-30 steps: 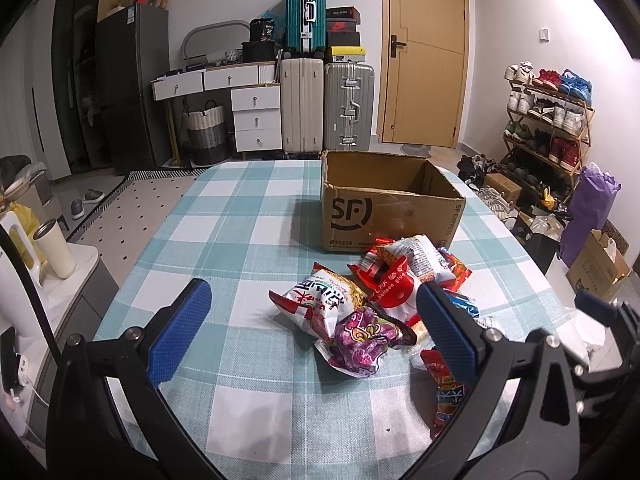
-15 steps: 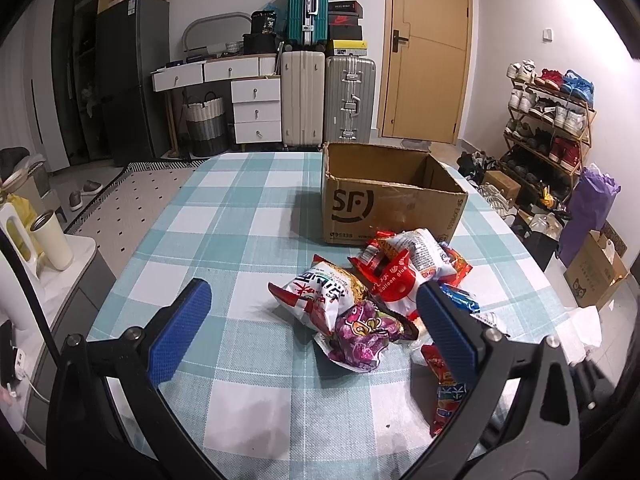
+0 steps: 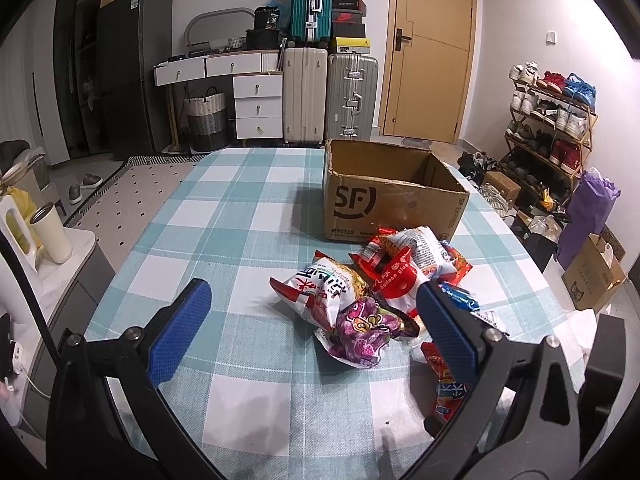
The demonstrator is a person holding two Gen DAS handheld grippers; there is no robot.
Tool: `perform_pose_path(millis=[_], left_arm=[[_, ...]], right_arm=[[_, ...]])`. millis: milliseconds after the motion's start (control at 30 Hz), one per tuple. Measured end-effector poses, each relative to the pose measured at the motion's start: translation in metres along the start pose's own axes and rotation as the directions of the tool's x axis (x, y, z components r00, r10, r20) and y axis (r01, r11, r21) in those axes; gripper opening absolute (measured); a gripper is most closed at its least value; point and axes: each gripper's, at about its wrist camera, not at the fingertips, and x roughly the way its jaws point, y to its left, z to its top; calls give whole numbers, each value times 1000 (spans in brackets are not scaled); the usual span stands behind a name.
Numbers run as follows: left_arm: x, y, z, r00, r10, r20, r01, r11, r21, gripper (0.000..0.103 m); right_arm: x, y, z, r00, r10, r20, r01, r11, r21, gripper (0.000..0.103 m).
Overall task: Organize snacks
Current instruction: 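Lower the right gripper onto the red snack bag and close it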
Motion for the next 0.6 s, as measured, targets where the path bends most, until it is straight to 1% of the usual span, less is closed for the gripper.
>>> perform_pose_path(millis=[233, 267, 367, 500, 600], left_arm=[[2, 11, -2, 1000, 1, -21, -2, 1000, -29, 102], [3, 13, -3, 1000, 3, -23, -4, 999, -33, 102], [5, 18, -4, 999, 6, -31, -8, 999, -44, 102], [8, 25, -6, 999, 13, -42, -16, 998, -55, 102], [10, 30, -7, 999, 17, -48, -20, 998, -66, 102]], right_arm=[[11, -3, 4, 1000, 3, -20, -3, 1000, 8, 102], [13, -3, 4, 1000, 2, -22, -2, 1000, 8, 101], [19, -4, 5, 999, -6, -36, 6, 1000, 7, 92], [20, -2, 7, 999, -17, -33, 17, 1000, -8, 85], [20, -2, 7, 999, -25, -31, 24, 1000, -18, 73]])
